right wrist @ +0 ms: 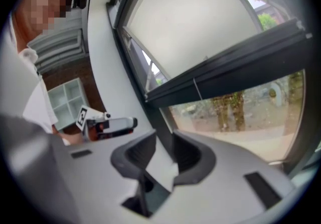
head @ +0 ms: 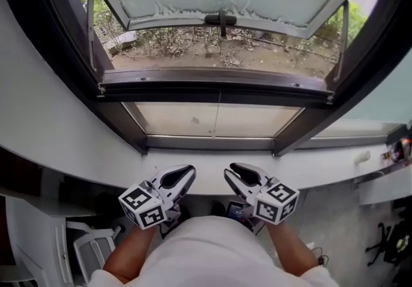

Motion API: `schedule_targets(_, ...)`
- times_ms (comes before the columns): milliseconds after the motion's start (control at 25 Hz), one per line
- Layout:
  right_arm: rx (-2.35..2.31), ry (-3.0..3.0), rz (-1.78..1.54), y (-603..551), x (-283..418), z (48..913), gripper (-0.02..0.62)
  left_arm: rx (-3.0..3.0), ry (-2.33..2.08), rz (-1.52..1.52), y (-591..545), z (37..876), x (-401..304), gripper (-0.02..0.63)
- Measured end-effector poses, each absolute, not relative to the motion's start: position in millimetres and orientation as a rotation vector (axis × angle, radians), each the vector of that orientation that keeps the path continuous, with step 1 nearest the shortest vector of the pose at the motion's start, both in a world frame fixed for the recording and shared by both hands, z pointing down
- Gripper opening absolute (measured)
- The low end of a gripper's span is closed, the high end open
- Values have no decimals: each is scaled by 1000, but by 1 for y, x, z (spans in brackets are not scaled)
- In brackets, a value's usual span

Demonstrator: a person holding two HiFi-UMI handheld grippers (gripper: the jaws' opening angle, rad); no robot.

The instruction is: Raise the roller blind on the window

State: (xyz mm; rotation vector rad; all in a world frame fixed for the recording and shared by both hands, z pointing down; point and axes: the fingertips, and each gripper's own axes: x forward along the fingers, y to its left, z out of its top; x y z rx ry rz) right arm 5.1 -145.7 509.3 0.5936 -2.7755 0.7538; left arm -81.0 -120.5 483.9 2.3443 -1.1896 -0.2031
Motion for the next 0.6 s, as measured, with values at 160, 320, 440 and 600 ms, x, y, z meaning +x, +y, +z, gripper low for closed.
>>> schedule_targets(160, 620, -2770, 737, -148, -5, 507, 95, 2355, -1183, -188, -125, 481, -93, 23)
schedule_targets(320, 647, -2764, 711, -155, -10, 507, 95, 2369, -1181, -171, -129, 482, -101, 25)
schedule_targets(440, 654, -2755, 659, -163, -14, 505, 95, 2391, -1201, -127, -135, 484, -107, 25)
schedule_targets(600, 672, -2757, 533, -184, -18, 495, 95, 2456, -1242, -55, -151, 478, -116, 25)
